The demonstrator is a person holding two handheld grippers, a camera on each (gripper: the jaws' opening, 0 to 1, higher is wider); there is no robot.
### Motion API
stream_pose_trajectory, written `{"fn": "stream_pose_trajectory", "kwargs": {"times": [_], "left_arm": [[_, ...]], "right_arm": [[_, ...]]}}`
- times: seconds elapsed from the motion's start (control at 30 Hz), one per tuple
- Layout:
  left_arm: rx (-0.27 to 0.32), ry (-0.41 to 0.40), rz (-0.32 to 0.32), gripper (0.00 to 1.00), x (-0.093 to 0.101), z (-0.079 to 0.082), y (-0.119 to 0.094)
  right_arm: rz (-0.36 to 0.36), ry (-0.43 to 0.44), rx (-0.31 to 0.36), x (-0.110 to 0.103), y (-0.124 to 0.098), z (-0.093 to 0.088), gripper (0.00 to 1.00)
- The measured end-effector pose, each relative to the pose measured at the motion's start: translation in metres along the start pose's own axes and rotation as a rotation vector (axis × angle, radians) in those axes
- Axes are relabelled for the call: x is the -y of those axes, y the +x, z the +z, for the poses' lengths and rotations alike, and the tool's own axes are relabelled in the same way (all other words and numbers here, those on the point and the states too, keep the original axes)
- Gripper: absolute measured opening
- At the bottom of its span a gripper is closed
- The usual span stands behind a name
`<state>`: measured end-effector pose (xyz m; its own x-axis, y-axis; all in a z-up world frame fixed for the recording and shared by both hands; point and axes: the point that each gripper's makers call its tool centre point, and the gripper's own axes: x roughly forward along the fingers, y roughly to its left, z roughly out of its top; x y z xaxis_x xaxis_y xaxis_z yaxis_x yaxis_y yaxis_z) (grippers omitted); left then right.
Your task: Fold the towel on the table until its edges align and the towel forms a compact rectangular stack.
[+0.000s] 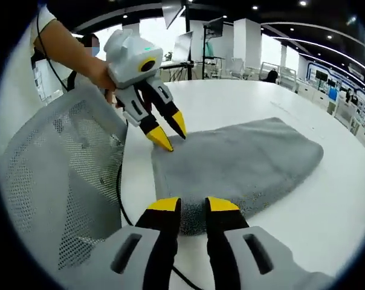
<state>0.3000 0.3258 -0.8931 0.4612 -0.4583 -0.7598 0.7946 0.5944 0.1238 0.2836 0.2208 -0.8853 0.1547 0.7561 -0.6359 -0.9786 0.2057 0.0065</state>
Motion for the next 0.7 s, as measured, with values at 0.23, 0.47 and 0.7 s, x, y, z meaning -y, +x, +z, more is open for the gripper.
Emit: {"fn": "stream_pose_trajectory", "kwargs": {"times": [0.23, 0.47, 0.7], "left_arm": [[-0.016, 0.042, -0.016, 0.24, 0.011, -0.012, -0.005], [-0.034, 0.123, -0.022, 0.27, 0.012, -0.01, 0.0], [-0.086, 0.219, -0.127, 0.47, 0.03, -0.022, 0.006]], "right_arm": [[0.028, -0.109, -0.089, -0.011, 0.002, -0.026, 0.27], [0.002, -0.172, -0.122, -0.007, 0.008, -0.028, 0.24], [-0.009, -0.205, -0.135, -0.005, 0.009, -0.03, 0.22]]}}
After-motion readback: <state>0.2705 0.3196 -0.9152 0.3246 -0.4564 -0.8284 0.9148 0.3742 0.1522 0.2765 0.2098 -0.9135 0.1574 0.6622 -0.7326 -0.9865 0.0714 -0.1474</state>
